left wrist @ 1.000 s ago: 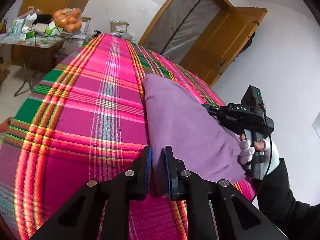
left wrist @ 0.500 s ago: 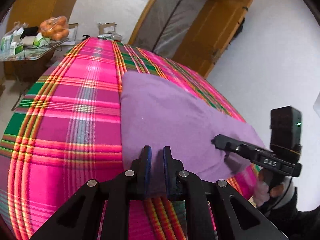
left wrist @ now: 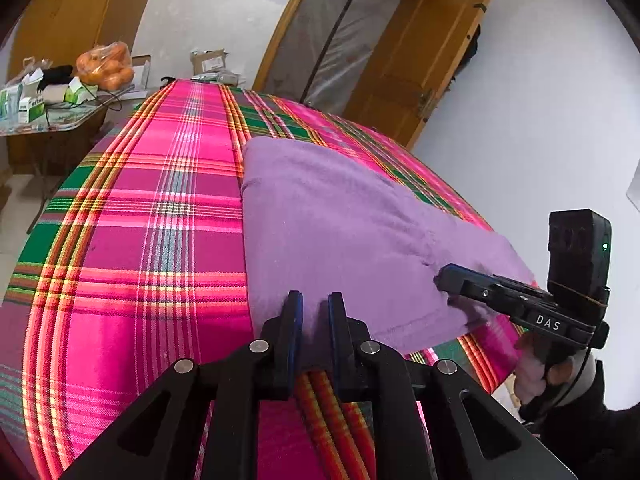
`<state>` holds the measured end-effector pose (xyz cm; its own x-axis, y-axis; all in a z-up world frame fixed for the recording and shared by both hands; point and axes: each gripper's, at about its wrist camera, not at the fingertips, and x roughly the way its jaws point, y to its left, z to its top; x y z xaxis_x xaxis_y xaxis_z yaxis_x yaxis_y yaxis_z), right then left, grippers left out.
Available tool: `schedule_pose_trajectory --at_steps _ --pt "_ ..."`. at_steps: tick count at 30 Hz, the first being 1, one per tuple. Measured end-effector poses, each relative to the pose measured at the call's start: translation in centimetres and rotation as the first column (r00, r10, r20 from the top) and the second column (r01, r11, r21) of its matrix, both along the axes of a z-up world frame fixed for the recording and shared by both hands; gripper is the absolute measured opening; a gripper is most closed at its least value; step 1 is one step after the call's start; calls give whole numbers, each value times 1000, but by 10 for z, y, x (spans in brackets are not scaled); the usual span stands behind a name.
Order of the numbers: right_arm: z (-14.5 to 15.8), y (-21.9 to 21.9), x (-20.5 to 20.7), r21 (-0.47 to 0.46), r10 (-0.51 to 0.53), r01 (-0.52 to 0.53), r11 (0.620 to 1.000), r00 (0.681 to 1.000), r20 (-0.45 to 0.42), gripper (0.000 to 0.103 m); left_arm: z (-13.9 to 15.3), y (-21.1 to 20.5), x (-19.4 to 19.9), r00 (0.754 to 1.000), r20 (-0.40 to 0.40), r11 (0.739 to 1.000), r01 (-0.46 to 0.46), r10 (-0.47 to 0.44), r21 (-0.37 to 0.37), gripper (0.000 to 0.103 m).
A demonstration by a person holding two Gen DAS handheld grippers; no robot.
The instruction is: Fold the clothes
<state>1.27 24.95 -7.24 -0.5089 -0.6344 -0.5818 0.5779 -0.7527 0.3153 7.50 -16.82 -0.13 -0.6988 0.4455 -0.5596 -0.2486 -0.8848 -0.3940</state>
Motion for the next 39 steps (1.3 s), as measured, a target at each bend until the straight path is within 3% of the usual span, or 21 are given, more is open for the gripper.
schedule_pose_trajectory --at_steps 3,5,10,14,16,17,18,20,26,29,35,39 --pt "10 1 -6 -1 -3 3 1000 1000 21 3 8 1 -5 1000 -3 1000 8 -8 -4 13" --pt "21 2 -12 -8 -24 24 1000 1000 -13 5 15 2 -10 1000 -11 1000 10 -10 -12 13" --pt "34 -2 -50 -96 -39 43 994 998 44 8 35 4 -40 999 -45 999 -21 20 -34 13" --pt "30 -19 -87 -111 -41 55 992 991 127 8 39 6 -74 998 -32 996 -56 54 -63 13" --pt "19 -24 -106 -66 -63 76 995 983 174 8 35 7 -89 998 3 995 -63 64 -75 13" --pt "12 -19 -115 -75 -76 94 993 974 213 7 31 8 -95 997 30 994 -66 69 -84 13" --pt "3 -12 -124 -101 -87 117 988 962 259 0 27 9 -98 996 51 994 -63 68 -91 13" --pt "-9 -1 -136 -139 -103 154 978 941 323 0 19 12 -102 995 84 993 -47 56 -105 13" --pt "-15 12 -148 -184 -129 202 962 930 345 2 32 7 -104 999 43 997 -17 20 -78 13" --pt "-18 18 -154 -205 -142 226 952 923 356 2 42 7 -121 999 15 994 -36 38 -107 13" --pt "-24 30 -166 -247 -167 273 930 910 380 0 26 17 -168 993 105 988 -30 46 -151 13" --pt "-25 29 -168 -232 -181 277 932 914 362 0 21 26 -170 996 90 983 -10 27 -183 14"
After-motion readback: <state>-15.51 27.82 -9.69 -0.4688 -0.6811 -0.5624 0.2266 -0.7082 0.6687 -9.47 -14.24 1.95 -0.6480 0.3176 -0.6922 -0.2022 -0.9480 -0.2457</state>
